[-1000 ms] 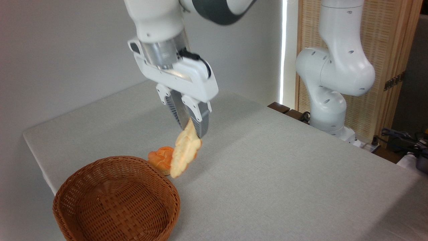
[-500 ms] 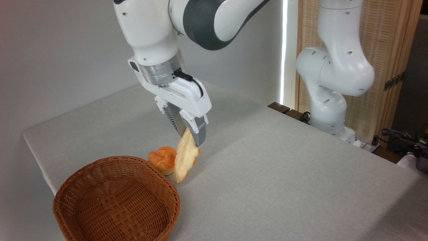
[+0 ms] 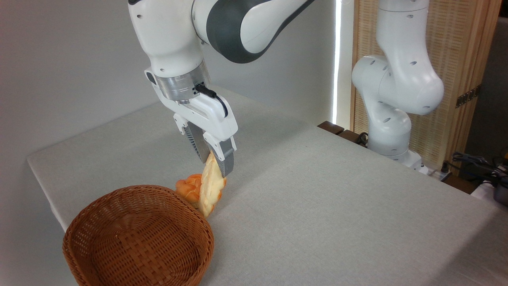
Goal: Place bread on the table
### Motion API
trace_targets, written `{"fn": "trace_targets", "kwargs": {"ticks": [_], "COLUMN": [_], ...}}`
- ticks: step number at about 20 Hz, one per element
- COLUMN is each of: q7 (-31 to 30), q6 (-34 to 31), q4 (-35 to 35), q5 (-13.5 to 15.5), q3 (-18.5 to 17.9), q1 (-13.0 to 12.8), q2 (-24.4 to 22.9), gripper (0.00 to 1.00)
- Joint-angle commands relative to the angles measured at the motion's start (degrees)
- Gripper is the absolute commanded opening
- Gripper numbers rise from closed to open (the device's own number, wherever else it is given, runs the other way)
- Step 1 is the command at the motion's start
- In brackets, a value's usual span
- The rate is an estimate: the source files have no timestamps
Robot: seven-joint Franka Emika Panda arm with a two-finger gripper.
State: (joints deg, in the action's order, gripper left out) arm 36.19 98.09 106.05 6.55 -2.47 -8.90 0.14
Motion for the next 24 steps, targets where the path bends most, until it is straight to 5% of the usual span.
{"fn": "trace_targets", "kwargs": {"ticks": [1,8,16,24], "q7": [1.2,1.3,1.3,1.0], "q6": [0.6,0.9,10.3,10.7], "q4": [-0.1,-0.6,-1.7,-1.8], "q5": [1.4,0.5,-0.3,-5.1], "q3": [-0.2,-0.3,-1.0,-1.1], "q1": [0.0,-0.1,0.5,0.5], "q2": [-0.1,-0.2,-0.5,-0.8], "gripper": [1.0,1.0,1.0,1.0]}}
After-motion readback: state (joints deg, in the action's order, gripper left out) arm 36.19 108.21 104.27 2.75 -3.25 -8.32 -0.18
